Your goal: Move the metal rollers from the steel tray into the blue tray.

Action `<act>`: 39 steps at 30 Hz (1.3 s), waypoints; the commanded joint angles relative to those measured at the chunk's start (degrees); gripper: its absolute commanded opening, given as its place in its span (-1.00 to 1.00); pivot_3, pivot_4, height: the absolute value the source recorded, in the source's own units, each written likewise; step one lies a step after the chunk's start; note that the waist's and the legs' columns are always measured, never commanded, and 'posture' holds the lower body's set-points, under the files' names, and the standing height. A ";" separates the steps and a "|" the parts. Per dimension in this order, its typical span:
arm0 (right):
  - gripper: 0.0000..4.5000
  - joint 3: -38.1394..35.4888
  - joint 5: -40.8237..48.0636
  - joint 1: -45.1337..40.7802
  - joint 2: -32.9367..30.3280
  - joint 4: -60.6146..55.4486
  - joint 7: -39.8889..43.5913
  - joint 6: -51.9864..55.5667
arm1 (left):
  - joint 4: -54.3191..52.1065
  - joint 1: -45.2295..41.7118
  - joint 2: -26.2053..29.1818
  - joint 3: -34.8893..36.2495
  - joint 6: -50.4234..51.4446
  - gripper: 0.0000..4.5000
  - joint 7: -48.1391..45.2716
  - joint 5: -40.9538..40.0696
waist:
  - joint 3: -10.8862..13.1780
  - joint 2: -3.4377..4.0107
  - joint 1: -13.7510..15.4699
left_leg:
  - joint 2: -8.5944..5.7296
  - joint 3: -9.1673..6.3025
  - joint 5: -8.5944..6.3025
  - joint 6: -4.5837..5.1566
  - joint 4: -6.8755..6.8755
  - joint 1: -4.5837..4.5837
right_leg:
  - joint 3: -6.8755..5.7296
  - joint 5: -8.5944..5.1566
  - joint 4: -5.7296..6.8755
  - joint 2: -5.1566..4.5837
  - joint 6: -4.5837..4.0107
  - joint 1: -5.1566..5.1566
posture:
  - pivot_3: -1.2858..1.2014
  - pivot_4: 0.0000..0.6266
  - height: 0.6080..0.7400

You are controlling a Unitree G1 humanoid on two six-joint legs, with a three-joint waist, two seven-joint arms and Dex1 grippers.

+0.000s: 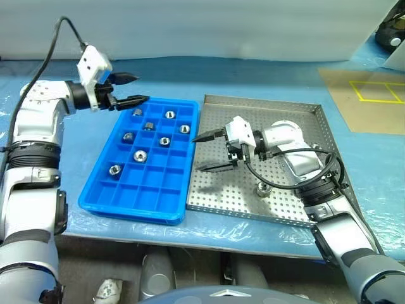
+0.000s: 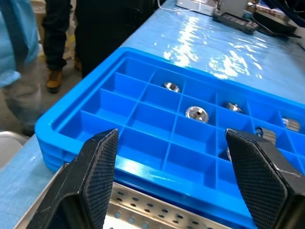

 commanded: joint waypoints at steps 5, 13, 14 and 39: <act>0.64 -5.71 0.91 6.91 -5.90 -10.45 -4.83 4.00 | -1.65 -1.36 -9.64 -8.58 -2.45 0.64 -8.05 1.13 | 0.01 -0.01 -0.48 | -0.01 0.00 -0.01 0.04 0.02 -0.04 | 0.02 0.01 -0.02 0.01 0.01 0.01 | -0.08 -0.52 1.00; 0.64 -14.92 2.73 20.95 -14.38 -23.41 -11.75 11.54 | 11.61 -6.81 -21.78 -14.43 -12.99 0.64 -14.22 5.46 | 0.01 -0.02 -3.36 | -0.21 0.01 -0.07 0.15 0.06 0.13 | 0.19 0.02 -0.26 0.02 0.05 0.28 | -0.24 -0.52 1.00; 0.64 -16.13 2.91 22.88 -15.29 -24.80 -12.44 12.20 | 13.02 -7.02 -22.67 -15.14 -14.60 0.64 -14.77 6.34 | 0.00 -0.01 -3.60 | -0.22 0.01 -0.09 0.19 0.07 0.17 | 0.21 0.03 -0.32 0.02 0.05 0.37 | -0.26 -0.52 1.00; 0.64 -41.18 10.93 57.53 -16.65 -51.07 -29.20 26.32 | 40.84 -10.51 -41.91 -19.05 -35.10 0.64 -0.77 23.58 | -0.04 0.06 -12.66 | -0.57 0.59 -0.83 1.46 0.48 0.09 | 1.05 -0.08 -1.23 -0.05 1.02 0.71 | -0.51 -0.52 1.00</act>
